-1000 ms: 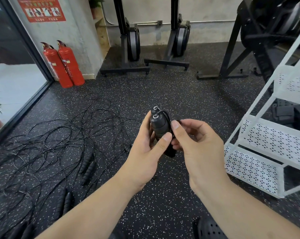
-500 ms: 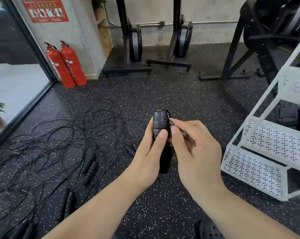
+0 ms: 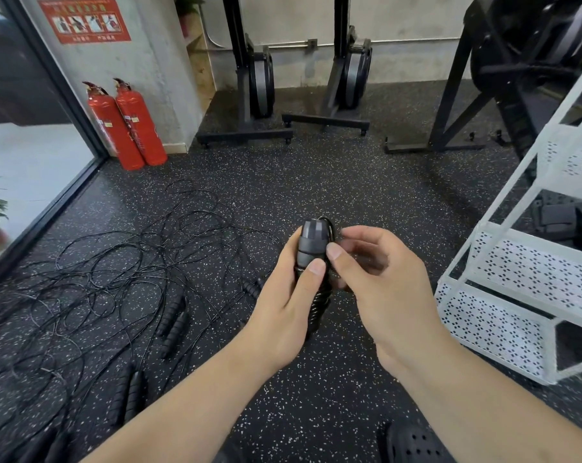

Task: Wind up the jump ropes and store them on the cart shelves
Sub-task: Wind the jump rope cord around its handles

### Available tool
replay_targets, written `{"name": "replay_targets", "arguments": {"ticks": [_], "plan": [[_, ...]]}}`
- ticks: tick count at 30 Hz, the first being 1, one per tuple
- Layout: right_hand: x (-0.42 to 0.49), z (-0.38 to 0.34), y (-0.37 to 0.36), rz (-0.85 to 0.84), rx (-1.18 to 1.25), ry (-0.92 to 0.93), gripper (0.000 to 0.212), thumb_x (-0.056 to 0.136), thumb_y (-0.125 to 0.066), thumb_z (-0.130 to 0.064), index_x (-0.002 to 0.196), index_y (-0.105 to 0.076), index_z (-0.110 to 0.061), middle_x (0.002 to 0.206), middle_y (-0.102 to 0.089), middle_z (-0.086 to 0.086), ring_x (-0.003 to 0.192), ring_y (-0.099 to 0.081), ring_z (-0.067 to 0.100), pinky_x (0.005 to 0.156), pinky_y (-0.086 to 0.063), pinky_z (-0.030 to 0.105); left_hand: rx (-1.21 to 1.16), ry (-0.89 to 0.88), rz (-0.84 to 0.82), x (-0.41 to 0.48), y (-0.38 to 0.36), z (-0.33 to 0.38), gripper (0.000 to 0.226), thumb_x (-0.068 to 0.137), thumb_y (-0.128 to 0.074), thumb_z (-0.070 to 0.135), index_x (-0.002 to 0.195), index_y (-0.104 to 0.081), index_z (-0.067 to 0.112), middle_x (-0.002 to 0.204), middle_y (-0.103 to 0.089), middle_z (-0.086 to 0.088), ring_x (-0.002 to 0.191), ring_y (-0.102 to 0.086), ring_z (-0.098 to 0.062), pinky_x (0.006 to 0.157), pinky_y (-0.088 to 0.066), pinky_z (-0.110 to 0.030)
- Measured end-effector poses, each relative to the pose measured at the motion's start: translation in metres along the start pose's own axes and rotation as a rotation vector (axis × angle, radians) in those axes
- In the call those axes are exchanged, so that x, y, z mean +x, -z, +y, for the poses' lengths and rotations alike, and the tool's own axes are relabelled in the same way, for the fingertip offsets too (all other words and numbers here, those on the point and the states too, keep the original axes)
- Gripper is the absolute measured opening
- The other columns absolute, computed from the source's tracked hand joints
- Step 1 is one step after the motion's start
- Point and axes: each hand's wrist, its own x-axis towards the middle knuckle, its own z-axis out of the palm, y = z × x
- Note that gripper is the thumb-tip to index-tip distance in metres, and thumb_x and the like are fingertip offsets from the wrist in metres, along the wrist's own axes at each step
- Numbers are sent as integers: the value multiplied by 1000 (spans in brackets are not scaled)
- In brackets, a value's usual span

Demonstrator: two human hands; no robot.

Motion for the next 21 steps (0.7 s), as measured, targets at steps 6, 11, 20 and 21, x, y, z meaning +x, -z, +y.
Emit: {"name": "replay_targets", "arguments": {"ticks": [6,11,20,21], "plan": [[3,2,4,-66,92,-114,29,96,-78,-13,121,-76,-28,102,-80,-4,101,-76,16,88,-61,36,107,-42,52,0,0,1,54,107,-50,37,160,-42,28,141,-66,14,135,-60,-10,118,-45,-46],[3,1,5,-102,136,-171,19,99,-73,-13,113,-77,-25,95,-75,5,74,-68,9,77,-56,28,199,-60,-3,3,1,2,49,108,-54,33,156,-46,33,132,-68,19,125,-64,-6,111,-51,-38],[1,1,5,-132,-275,137,14,103,-67,-26,112,-70,-37,97,-72,-11,91,-67,7,84,-56,31,98,-60,-9,8,-1,5,33,111,-50,12,142,-54,23,116,-72,16,107,-66,-3,91,-50,-15],[2,-1,5,-156,-241,125,14,105,-65,-25,113,-70,-35,97,-72,-11,90,-66,6,83,-55,28,63,-43,-3,9,0,6,30,110,-49,17,138,-57,24,112,-72,14,102,-67,-4,88,-51,-15]]}}
